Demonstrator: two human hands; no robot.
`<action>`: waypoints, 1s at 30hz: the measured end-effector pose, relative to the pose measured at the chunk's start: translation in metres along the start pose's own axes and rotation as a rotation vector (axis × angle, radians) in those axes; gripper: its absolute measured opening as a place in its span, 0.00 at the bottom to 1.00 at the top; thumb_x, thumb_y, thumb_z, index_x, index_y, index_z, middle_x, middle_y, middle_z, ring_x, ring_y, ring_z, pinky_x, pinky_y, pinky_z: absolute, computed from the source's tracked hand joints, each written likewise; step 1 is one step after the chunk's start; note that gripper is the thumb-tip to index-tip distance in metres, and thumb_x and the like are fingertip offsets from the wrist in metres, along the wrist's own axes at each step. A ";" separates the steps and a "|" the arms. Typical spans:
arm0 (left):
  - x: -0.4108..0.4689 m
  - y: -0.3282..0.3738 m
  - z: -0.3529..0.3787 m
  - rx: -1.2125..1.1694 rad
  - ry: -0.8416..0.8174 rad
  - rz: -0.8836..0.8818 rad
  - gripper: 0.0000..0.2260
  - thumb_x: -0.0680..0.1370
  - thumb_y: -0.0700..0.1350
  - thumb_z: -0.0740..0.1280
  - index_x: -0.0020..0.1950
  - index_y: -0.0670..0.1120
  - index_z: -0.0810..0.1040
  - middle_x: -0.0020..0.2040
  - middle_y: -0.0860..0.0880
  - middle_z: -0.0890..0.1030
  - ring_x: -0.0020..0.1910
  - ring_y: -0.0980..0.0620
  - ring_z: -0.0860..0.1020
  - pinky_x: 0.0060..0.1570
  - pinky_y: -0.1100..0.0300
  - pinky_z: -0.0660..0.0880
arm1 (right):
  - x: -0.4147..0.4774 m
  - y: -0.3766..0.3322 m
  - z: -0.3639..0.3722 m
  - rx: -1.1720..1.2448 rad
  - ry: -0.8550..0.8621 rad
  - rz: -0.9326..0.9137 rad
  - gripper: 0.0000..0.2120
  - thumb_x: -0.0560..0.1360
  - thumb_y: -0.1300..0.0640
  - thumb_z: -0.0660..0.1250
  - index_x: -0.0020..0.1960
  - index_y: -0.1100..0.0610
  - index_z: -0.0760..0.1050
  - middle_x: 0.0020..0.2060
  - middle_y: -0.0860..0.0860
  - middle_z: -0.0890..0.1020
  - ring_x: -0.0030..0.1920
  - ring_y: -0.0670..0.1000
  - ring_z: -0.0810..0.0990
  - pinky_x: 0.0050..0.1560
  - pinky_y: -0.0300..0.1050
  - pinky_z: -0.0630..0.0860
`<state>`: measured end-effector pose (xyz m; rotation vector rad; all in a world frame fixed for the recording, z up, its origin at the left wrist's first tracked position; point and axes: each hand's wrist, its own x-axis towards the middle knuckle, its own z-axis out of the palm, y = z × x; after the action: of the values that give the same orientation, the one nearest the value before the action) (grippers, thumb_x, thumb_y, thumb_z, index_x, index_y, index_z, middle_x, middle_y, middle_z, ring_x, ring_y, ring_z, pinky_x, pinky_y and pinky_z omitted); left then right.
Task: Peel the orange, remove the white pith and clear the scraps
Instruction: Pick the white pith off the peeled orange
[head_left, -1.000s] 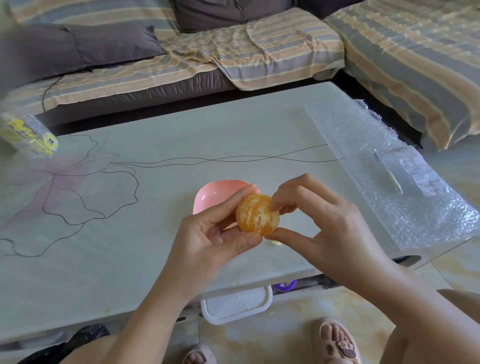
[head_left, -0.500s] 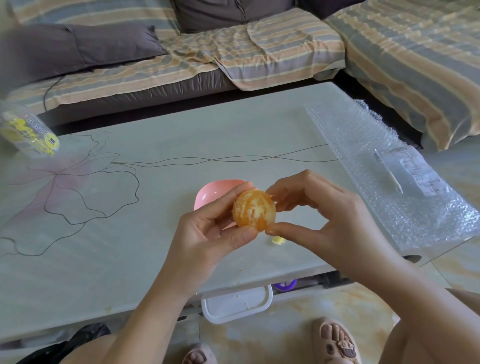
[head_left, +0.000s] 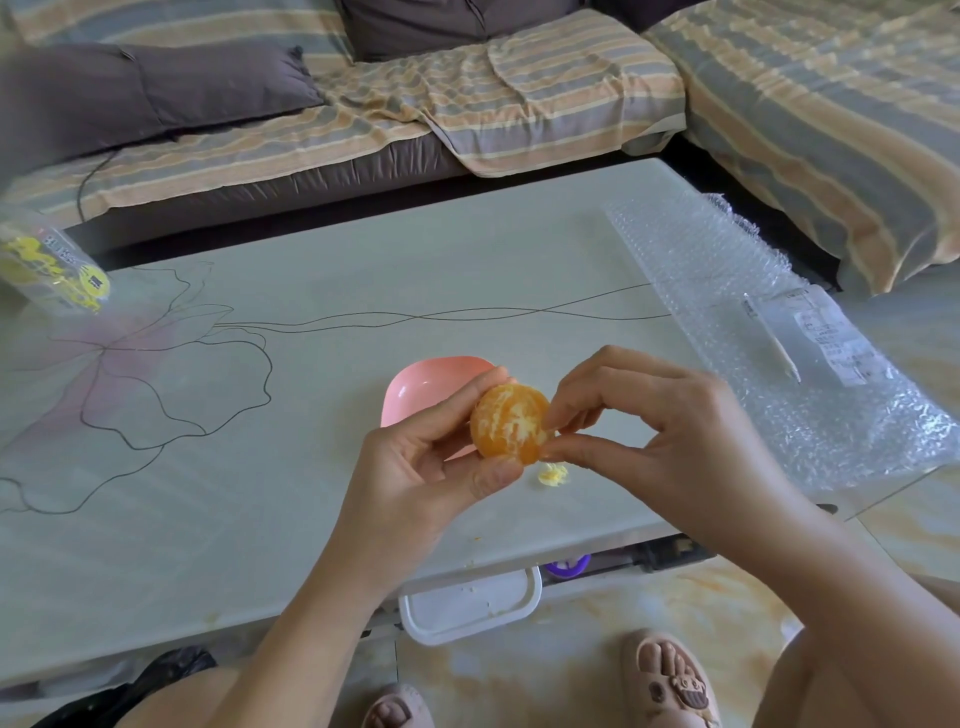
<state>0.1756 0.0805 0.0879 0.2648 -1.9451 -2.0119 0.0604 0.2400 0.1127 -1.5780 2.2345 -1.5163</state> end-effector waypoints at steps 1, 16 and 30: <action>0.000 0.000 0.000 0.001 0.000 0.000 0.27 0.63 0.42 0.75 0.61 0.54 0.79 0.52 0.52 0.85 0.52 0.57 0.81 0.51 0.65 0.76 | 0.000 0.000 0.000 0.004 -0.003 0.002 0.05 0.67 0.54 0.74 0.40 0.54 0.80 0.39 0.44 0.79 0.39 0.46 0.79 0.41 0.46 0.75; 0.001 0.001 0.001 -0.069 0.055 0.069 0.27 0.66 0.36 0.75 0.64 0.46 0.77 0.61 0.42 0.80 0.61 0.44 0.78 0.61 0.40 0.73 | 0.002 -0.014 0.001 0.288 0.090 0.267 0.08 0.64 0.60 0.77 0.40 0.54 0.81 0.37 0.47 0.84 0.39 0.45 0.83 0.44 0.32 0.77; -0.004 -0.001 0.013 0.141 0.147 0.242 0.28 0.67 0.36 0.74 0.65 0.51 0.76 0.62 0.51 0.80 0.61 0.50 0.78 0.60 0.59 0.75 | 0.003 -0.017 0.000 0.519 0.066 0.554 0.06 0.59 0.55 0.76 0.35 0.55 0.83 0.30 0.53 0.84 0.32 0.46 0.82 0.42 0.41 0.79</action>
<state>0.1749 0.0943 0.0867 0.1939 -1.9269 -1.6599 0.0712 0.2374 0.1265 -0.7044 1.8513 -1.7639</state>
